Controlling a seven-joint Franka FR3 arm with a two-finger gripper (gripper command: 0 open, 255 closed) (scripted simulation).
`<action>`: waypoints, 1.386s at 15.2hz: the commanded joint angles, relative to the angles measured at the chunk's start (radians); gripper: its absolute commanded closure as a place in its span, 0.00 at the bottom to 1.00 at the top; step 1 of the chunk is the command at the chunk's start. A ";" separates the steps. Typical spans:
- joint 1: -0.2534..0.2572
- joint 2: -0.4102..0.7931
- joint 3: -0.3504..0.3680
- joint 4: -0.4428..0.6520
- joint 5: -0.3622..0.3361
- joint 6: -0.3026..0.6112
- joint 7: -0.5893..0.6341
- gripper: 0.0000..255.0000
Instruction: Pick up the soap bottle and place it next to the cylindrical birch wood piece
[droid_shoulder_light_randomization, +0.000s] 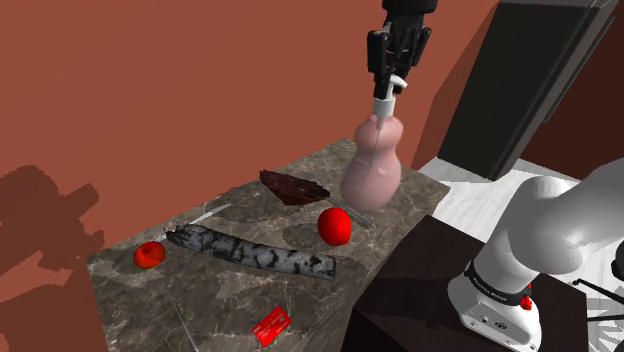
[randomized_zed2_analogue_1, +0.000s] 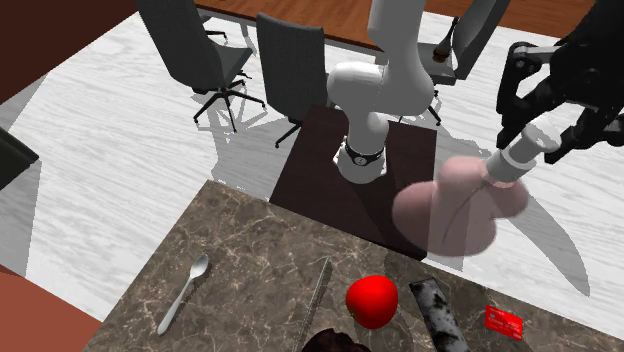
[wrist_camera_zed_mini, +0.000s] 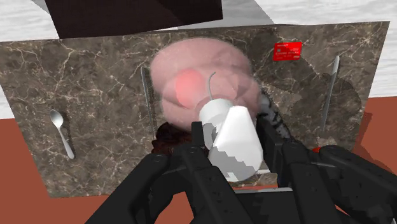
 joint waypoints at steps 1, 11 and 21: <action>0.007 0.017 0.041 -0.004 0.014 0.027 0.047 1.00; 0.031 0.205 0.271 0.084 0.021 0.144 0.300 1.00; 0.105 0.567 0.513 0.311 -0.176 0.214 0.620 1.00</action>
